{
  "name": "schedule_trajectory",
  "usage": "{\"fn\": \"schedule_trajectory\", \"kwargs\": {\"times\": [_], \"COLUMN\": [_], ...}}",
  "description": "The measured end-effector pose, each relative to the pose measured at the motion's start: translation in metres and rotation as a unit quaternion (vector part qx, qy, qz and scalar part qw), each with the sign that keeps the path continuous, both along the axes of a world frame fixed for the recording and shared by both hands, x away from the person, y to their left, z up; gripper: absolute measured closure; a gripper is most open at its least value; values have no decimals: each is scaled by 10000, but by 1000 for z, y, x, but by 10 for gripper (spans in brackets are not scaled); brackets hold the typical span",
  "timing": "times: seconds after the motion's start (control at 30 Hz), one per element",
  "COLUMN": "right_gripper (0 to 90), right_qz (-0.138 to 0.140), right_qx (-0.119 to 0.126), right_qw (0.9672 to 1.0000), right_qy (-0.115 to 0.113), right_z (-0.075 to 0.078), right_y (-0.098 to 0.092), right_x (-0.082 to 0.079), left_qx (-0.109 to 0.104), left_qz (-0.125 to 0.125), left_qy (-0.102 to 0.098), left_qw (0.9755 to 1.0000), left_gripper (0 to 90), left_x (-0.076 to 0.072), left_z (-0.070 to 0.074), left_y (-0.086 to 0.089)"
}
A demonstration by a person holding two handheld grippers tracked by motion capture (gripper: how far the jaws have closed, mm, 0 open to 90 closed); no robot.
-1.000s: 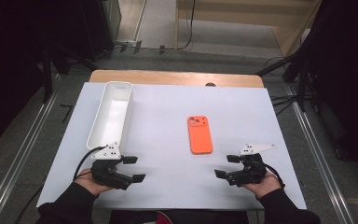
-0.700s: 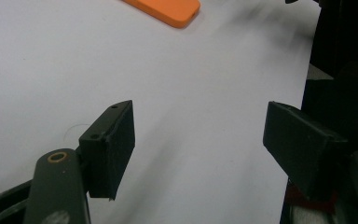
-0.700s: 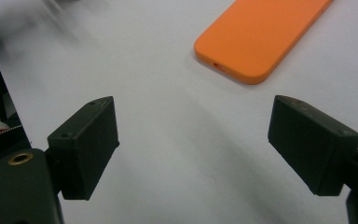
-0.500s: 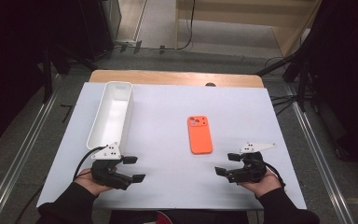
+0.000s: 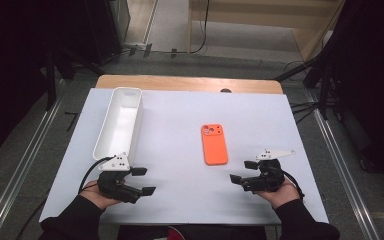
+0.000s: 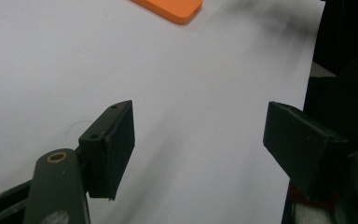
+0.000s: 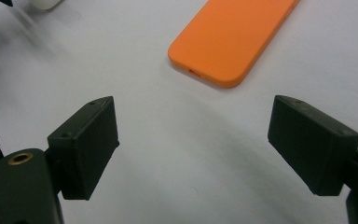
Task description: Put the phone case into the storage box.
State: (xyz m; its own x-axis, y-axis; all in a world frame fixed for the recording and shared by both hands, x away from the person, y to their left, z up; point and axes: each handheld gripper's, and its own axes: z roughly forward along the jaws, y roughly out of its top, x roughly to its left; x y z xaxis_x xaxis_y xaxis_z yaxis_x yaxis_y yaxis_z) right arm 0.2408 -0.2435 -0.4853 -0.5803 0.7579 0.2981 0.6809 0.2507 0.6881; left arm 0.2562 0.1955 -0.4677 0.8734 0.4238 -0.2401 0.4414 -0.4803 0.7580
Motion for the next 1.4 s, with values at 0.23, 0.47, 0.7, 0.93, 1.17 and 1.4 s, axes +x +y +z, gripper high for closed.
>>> {"fn": "schedule_trajectory", "kwargs": {"times": [0.23,0.47,0.7,0.93,1.17,1.4], "right_gripper": [150,150,150,150,149,149], "right_qz": [-123,-261,-310,-383,-438,-448], "right_qx": [-43,-26,-69,-39,-13,-84], "right_qw": [9999,9996,9995,9992,9990,9989], "right_qy": [-14,-32,-54,-75,-118,-58], "right_z": [0,0,1,2,6,9], "right_y": [2,0,3,6,9,14], "right_x": [4,7,13,19,25,31], "left_qx": [-1,-9,-12,-6,-39,-34], "left_qz": [-28,-49,-49,-70,-70,-77], "left_qy": [3,3,3,-3,9,7], "left_qw": [10000,10000,10000,10000,10000,10000], "left_gripper": [249,250,250,249,249,249], "left_x": [0,0,0,-1,-1,-1], "left_z": [0,0,0,0,1,1], "left_y": [0,0,0,0,-1,-1]}}
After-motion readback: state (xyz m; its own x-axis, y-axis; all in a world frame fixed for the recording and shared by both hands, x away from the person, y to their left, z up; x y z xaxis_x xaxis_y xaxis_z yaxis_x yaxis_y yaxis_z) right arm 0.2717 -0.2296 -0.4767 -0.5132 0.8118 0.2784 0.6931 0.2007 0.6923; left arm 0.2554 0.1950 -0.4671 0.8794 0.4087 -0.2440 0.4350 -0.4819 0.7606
